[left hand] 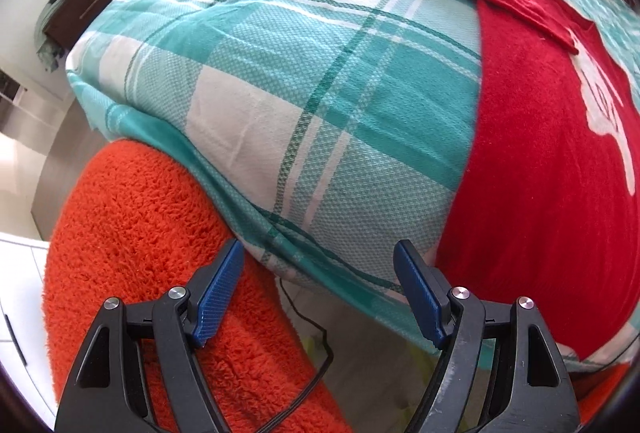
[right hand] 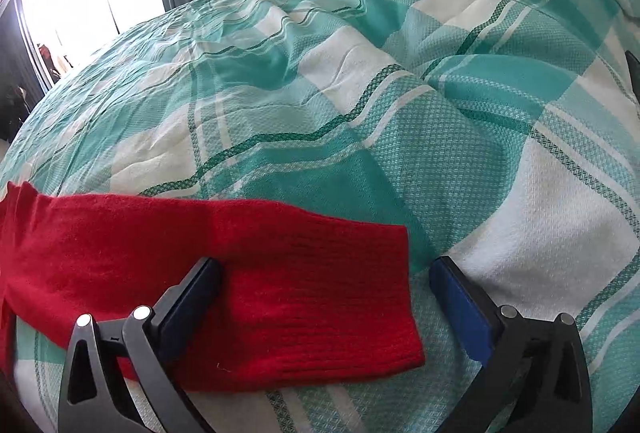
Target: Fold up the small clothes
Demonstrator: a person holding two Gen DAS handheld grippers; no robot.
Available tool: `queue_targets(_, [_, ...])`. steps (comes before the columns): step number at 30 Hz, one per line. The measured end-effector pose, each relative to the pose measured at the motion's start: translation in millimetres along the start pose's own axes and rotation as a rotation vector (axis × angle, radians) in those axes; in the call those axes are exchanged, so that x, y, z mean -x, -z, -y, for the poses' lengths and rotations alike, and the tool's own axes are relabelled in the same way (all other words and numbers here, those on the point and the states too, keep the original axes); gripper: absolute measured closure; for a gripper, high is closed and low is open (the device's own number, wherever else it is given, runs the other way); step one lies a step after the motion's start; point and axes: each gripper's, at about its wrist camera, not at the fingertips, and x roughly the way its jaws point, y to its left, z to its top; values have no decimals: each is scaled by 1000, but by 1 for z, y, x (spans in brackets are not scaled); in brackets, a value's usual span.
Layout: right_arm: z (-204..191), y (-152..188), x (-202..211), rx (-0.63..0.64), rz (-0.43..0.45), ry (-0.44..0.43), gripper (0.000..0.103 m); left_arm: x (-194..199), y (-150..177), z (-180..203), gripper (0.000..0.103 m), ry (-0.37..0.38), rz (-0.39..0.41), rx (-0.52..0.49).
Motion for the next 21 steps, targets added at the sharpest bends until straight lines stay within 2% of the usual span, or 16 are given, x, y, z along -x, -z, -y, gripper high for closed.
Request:
queue_targets(4, [1, 1, 1, 0, 0, -1, 0, -3, 1, 6, 24, -28, -19, 0])
queue_targets(9, [2, 2, 2, 0, 1, 0, 0, -1, 8, 31, 24, -79, -23, -110])
queue_targets(21, [-1, 0, -1, 1, 1, 0, 0, -2, 7, 23, 23, -24, -6, -100])
